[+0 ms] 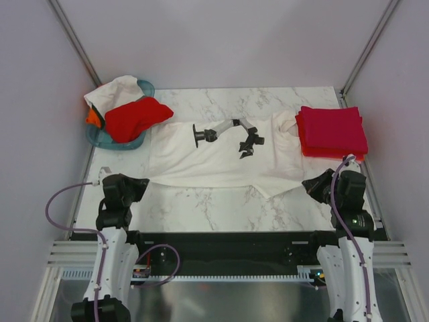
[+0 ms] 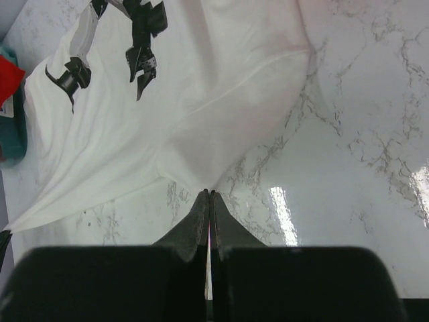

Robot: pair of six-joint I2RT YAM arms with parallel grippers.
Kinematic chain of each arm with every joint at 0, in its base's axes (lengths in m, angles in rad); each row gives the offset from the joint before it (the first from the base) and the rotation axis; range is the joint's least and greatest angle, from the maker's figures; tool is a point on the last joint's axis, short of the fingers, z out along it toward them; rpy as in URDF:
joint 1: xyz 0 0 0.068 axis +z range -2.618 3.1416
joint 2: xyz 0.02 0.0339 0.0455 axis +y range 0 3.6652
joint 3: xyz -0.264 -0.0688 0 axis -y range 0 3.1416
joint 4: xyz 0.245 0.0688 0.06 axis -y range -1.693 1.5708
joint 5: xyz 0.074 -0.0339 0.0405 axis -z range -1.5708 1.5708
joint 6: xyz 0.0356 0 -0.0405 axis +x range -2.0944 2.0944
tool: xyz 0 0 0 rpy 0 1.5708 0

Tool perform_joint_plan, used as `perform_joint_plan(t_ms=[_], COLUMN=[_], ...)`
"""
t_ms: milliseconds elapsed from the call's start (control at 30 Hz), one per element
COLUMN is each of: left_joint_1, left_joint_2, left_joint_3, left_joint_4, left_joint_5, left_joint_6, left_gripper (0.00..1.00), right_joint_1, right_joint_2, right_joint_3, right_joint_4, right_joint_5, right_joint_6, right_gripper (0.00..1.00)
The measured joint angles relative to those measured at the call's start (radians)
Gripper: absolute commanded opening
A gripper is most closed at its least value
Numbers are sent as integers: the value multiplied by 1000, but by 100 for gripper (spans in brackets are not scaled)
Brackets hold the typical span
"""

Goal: Fold and stack the t-shirts

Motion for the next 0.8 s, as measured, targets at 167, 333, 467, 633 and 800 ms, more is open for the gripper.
perform_joint_plan(t_ms=[167, 333, 467, 633, 800], left_joint_1=[0, 0, 0, 0, 0], left_joint_2=[95, 265, 376, 512, 581], left_joint_3=[9, 56, 105, 199, 261], left_joint_4=[-11, 31, 90, 137, 171], left_joint_5=[-22, -30, -30, -29, -27], left_joint_6=[0, -2, -20, -42, -71], left_gripper=[2, 2, 2, 2, 2], right_joint_1=[0, 1, 11, 18, 24], right_joint_2=[93, 295, 428, 546, 626], right_joint_3=[0, 24, 73, 178, 257], right_joint_4=[56, 182, 248, 316, 363], right_joint_5=[20, 42, 73, 115, 135], right_joint_6=[10, 48, 70, 82, 88], right_gripper=[0, 0, 0, 0, 0])
